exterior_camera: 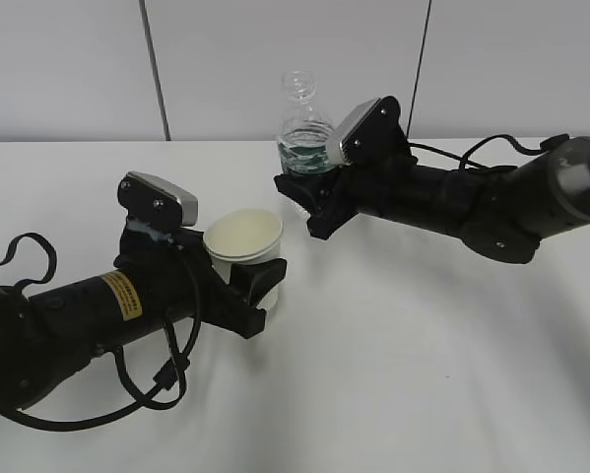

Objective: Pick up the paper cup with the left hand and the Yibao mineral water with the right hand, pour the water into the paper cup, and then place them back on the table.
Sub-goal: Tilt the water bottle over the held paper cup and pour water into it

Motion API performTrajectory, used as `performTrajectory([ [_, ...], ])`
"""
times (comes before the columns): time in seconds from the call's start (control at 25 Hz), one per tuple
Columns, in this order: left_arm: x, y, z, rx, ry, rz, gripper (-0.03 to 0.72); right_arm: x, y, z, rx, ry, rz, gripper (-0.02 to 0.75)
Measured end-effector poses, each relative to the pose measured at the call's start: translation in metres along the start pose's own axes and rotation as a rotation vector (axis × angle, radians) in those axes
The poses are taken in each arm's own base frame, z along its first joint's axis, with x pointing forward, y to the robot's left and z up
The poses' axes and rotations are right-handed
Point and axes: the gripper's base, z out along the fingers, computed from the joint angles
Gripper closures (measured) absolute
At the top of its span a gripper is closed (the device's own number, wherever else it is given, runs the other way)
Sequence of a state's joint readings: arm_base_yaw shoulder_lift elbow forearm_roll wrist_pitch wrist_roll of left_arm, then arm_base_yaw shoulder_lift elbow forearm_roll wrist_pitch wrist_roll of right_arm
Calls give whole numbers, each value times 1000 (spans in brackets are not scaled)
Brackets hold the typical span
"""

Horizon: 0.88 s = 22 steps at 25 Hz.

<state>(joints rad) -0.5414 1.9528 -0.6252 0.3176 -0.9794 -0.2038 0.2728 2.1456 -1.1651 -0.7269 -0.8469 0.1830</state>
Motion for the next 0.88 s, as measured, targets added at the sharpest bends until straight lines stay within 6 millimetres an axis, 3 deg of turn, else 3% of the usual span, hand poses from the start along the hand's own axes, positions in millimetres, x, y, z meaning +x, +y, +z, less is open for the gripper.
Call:
performTrajectory([
  [0.28, 1, 1, 0, -15, 6, 20, 245, -1, 10, 4, -37, 15, -122, 315],
  [0.88, 1, 3, 0, -30, 10, 64, 245, -1, 5, 4, 6, 17, -534, 315],
])
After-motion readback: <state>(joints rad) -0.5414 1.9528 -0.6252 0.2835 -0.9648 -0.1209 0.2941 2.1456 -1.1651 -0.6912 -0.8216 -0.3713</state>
